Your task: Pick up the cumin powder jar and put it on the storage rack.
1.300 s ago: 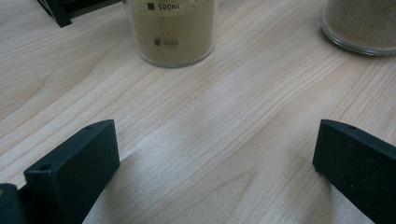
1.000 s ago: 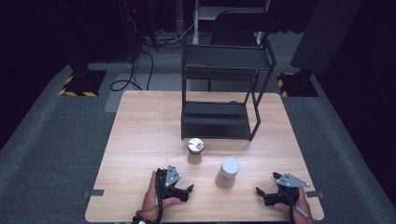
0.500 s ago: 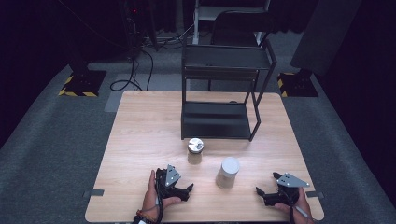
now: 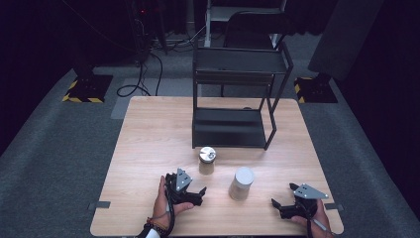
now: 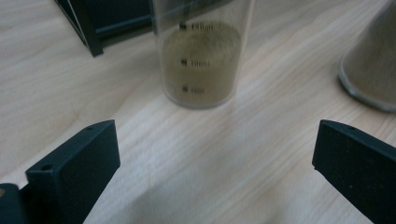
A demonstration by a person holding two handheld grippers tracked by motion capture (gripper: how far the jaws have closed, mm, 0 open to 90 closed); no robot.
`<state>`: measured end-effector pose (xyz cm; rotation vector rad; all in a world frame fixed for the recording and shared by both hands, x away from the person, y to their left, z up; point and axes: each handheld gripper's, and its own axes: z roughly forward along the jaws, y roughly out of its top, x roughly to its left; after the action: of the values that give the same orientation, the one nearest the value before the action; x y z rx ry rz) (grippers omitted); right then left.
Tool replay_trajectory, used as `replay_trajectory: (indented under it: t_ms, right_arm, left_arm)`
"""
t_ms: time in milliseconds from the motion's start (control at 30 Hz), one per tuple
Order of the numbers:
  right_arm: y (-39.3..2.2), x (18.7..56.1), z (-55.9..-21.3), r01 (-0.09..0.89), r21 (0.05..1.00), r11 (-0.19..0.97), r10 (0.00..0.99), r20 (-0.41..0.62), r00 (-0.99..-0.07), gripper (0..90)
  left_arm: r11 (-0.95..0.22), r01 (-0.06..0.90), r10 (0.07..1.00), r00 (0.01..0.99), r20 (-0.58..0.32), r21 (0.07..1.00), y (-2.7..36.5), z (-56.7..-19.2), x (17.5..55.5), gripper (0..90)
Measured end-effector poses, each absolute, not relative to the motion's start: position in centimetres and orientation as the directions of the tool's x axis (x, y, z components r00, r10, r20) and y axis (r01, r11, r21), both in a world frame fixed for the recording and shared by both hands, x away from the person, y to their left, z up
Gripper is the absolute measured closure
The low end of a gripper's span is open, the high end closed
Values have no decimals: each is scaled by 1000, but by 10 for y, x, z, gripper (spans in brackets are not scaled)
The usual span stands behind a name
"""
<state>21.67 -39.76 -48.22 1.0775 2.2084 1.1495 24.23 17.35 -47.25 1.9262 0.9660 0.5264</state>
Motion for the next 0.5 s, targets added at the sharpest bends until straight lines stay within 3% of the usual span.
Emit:
replay_trajectory:
  t_ms: [500]
  right_arm:
    - [-397, 216, -482, 442, 824, 355, 795, -17, -607, 0]
  left_arm:
    - [-287, 369, 773, 634, -13, 884, 162, -449, 275, 6]
